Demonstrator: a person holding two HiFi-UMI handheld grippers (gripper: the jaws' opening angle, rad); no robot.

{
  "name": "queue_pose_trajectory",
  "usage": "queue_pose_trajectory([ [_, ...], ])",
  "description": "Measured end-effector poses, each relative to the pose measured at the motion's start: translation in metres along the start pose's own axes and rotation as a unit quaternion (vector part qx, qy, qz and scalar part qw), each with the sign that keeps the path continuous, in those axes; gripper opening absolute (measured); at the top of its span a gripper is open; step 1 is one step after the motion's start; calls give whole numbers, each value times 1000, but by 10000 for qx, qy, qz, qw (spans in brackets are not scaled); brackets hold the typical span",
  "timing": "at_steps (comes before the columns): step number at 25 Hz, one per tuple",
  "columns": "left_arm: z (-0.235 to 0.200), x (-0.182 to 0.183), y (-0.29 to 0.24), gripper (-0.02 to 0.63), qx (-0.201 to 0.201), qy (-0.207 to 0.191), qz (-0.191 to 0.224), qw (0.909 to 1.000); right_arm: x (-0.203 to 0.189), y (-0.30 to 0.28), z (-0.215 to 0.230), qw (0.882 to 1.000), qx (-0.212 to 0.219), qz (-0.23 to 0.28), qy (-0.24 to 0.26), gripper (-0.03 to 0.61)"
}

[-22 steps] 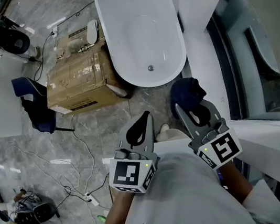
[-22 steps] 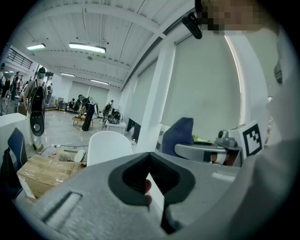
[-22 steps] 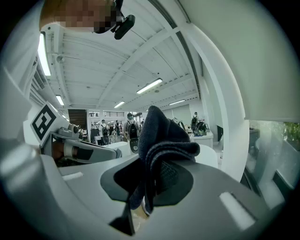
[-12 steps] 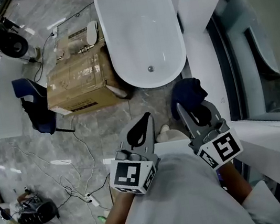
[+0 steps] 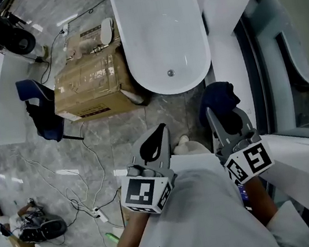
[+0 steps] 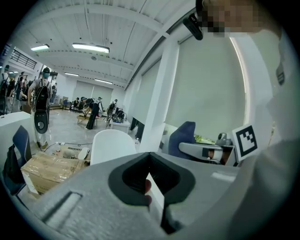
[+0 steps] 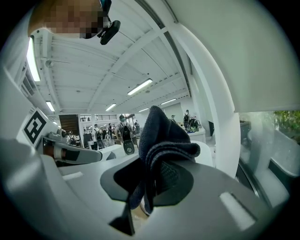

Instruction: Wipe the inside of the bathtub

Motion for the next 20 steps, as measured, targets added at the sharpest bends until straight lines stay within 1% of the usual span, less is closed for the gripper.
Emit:
queue_pose_trajectory([
  [4, -8, -10, -4, 0, 5, 104, -184, 9998, -6, -5, 6, 9998, -154, 7, -136, 60],
  [7, -12, -9, -20, 0, -93, 146, -261, 9995, -8, -11, 19, 9994, -278, -77, -171, 60],
  [12, -29, 2, -57, 0, -330, 166, -338, 9987, -1, -32, 41, 9976, -573, -146, -348, 60],
  [16, -52, 11, -93, 0, -495, 188, -455, 9976, 9, -57, 61, 9961, -816, -165, -292, 60],
  [20, -81, 31, -130, 0, -577, 210, -434, 9972, 21, -91, 85, 9941, -1015, -222, -317, 60],
])
Point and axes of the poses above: the fingertips, and each gripper's own axes: y backward along the fingers, z to its right, x out of its top, the point moved 7 cm from there along y, backward along the fingers
